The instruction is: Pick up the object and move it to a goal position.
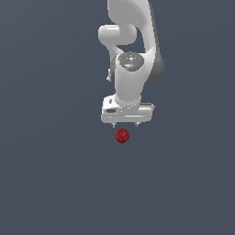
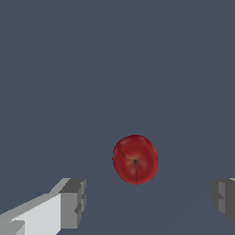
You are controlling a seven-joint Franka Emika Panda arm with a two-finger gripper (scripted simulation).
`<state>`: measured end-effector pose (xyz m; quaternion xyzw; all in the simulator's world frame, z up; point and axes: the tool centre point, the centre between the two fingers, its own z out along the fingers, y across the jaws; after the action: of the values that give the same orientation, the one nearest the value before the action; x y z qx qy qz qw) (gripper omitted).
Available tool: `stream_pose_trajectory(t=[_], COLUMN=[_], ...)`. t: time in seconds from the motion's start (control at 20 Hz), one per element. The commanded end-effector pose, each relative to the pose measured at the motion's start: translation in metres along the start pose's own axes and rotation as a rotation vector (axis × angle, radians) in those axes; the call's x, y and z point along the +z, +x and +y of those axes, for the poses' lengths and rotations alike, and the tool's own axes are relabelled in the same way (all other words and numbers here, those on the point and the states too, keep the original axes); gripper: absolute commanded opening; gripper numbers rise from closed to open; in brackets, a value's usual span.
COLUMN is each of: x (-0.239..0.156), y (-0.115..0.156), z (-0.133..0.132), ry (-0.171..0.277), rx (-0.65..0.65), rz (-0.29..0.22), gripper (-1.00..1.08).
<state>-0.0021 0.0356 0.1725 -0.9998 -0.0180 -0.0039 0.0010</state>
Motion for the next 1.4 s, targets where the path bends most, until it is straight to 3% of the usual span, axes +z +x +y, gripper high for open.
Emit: stream_pose_trajectory(t=[0.0,0.7,1.35], x=[0.0,0.001,0.037], y=[0.0,-0.004,-0.011], z=[0.0,0.006,0.009], ry=[0.0,0.015,0.005], rx=[0.0,0.053,-0.132], rz=[0.0,-0.027,-0.018], gripper=[1.0,1.0,1.0])
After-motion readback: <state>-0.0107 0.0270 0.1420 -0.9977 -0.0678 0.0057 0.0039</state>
